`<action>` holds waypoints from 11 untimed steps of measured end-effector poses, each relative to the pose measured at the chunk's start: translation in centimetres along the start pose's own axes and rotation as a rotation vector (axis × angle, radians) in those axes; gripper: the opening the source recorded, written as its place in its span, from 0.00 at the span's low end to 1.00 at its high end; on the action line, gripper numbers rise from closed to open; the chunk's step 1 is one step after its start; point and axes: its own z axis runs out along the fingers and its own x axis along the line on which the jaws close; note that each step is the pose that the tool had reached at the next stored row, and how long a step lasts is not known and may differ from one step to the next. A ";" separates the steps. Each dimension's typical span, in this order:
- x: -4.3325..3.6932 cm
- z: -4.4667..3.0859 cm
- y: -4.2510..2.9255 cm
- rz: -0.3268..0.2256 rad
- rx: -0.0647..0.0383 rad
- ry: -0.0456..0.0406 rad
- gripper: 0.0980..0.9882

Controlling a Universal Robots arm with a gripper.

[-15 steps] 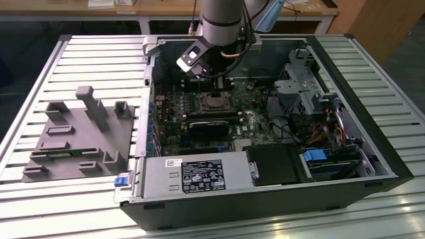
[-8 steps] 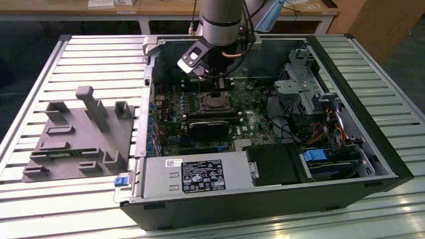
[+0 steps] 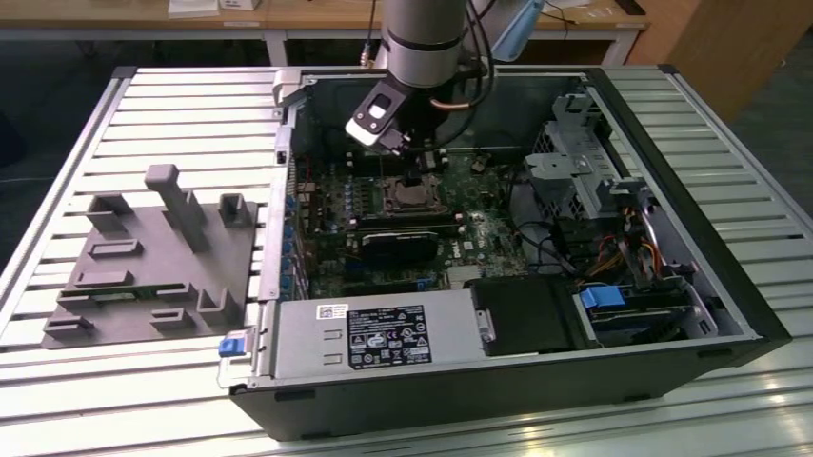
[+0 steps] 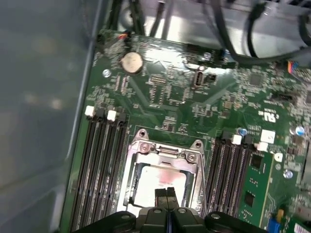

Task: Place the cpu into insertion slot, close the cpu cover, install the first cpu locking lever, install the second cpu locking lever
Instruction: 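Close the cpu cover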

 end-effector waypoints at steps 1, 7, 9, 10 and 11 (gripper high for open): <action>0.00 0.00 0.00 -0.018 0.000 0.0001 0.01; 0.00 0.02 0.00 -0.127 0.003 0.0009 0.01; 0.00 0.03 0.00 -0.163 0.003 0.0014 0.01; 0.00 0.04 0.00 -0.181 0.004 0.0017 0.01; 0.00 0.05 0.00 -0.201 0.004 0.0020 0.01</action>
